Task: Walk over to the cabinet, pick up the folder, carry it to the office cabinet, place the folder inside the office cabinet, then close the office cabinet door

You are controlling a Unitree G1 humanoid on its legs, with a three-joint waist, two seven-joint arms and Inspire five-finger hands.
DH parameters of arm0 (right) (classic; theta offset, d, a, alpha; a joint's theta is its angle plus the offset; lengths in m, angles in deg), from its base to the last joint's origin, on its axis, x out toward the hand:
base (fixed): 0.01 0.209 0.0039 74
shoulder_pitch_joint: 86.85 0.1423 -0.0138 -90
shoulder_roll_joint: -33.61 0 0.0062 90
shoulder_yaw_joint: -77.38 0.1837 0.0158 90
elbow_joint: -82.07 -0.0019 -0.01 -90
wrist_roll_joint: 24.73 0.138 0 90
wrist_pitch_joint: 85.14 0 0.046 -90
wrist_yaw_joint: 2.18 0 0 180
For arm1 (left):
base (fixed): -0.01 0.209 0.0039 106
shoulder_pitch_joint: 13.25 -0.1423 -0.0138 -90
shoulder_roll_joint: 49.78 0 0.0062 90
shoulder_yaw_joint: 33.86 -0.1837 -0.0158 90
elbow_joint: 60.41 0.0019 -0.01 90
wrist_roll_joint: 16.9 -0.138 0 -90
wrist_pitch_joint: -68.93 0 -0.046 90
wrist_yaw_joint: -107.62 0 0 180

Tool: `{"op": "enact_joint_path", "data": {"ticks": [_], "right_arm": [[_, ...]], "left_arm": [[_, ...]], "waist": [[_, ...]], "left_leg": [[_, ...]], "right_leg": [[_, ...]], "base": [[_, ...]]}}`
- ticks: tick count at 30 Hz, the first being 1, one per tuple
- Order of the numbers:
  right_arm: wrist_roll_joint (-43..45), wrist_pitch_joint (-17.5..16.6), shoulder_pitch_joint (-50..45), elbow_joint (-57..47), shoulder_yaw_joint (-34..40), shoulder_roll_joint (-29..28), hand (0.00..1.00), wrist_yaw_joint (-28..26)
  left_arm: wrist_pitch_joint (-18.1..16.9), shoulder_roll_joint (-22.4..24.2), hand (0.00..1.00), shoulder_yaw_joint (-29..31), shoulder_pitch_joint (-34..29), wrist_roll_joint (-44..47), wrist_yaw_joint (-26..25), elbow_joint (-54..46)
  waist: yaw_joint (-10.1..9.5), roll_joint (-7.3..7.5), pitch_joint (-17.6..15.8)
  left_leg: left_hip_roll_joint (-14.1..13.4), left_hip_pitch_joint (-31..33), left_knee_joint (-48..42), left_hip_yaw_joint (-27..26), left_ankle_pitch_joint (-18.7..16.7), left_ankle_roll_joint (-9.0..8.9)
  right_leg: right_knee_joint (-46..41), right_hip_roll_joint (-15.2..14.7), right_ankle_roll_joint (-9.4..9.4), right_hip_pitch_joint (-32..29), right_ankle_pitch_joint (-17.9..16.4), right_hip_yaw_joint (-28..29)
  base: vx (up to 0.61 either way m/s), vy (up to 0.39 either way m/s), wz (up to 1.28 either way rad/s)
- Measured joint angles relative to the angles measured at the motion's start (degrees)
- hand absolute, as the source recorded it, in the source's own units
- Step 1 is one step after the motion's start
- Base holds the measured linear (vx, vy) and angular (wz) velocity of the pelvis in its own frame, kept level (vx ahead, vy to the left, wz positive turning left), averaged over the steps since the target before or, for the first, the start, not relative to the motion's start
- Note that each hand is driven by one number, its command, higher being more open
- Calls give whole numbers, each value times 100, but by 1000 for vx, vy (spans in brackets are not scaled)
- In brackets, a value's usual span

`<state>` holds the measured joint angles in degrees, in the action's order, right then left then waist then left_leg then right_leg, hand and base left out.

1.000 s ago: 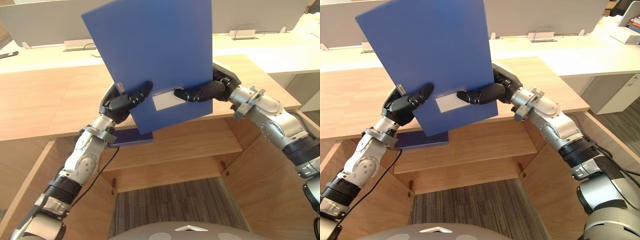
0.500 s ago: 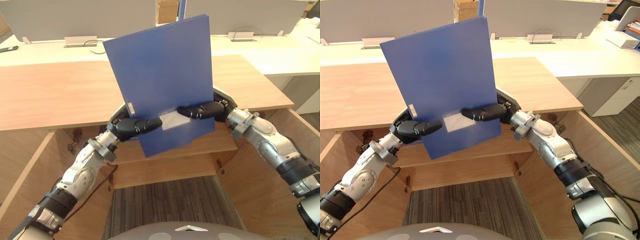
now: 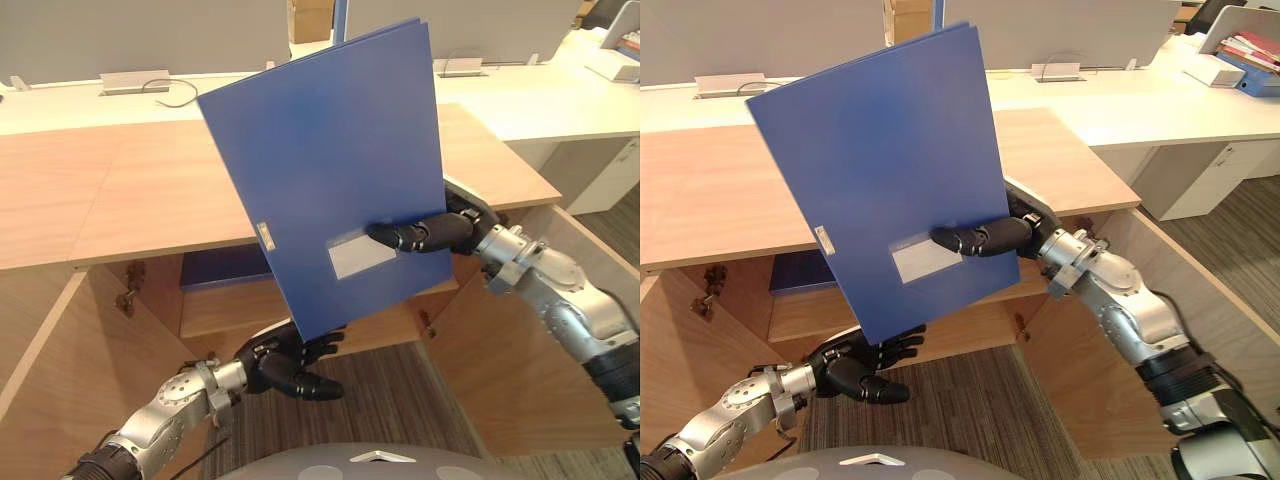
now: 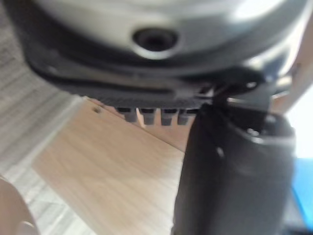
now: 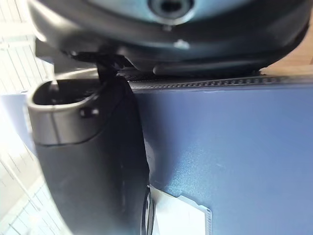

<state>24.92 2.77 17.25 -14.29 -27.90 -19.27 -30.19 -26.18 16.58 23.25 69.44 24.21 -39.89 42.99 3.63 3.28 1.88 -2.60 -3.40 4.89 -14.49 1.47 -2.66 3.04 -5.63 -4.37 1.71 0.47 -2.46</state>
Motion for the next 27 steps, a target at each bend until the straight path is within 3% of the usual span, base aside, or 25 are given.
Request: {"op": "enact_joint_path", "data": {"ticks": [6,8,11,19,24,27], "right_arm": [[-1225,3,-261,-351,210,119,0,-227],[-1757,4,-262,-386,382,119,0,-235],[-2472,1,-266,-621,542,123,0,-247],[-4046,-236,-697,-1043,40,154,0,-428],[-4811,-376,-942,-75,-683,-37,0,-418],[-5611,-375,-942,840,-864,-288,0,-311]], "left_arm": [[15,1425,100,871,-62,-1613,-505,2444],[9,2044,100,1582,-54,-2091,-795,3307],[8,2436,100,2253,-53,-2741,-1181,4081],[17,2551,100,3057,-143,-3256,-1708,4811],[22,2662,100,3361,-174,-3256,-1915,4986],[25,2771,100,3458,-226,-3257,-2021,5097]], "waist": [[118,139,11],[142,192,17],[144,208,28],[110,210,35],[-23,157,37],[-63,37,27]], "left_leg": [[9,27,1,-135,-3,4],[10,39,0,-167,-3,5],[-2,10,-1,-225,-13,-6],[11,-6,-5,-321,-27,6],[50,-4,-9,-316,-28,11],[81,47,-9,-227,-19,24]], "right_leg": [[-77,-3,-2,-138,1,134],[-99,-3,-3,-178,1,163],[-108,11,-3,-188,1,236],[-193,9,-3,-274,2,351],[-182,-23,-31,-275,20,343],[-155,-64,-35,-277,20,255]], "base": [[-20,2,-11],[-26,2,-9],[-23,-7,-11],[-19,-1,-7],[-5,0,1],[-25,-5,14]]}}
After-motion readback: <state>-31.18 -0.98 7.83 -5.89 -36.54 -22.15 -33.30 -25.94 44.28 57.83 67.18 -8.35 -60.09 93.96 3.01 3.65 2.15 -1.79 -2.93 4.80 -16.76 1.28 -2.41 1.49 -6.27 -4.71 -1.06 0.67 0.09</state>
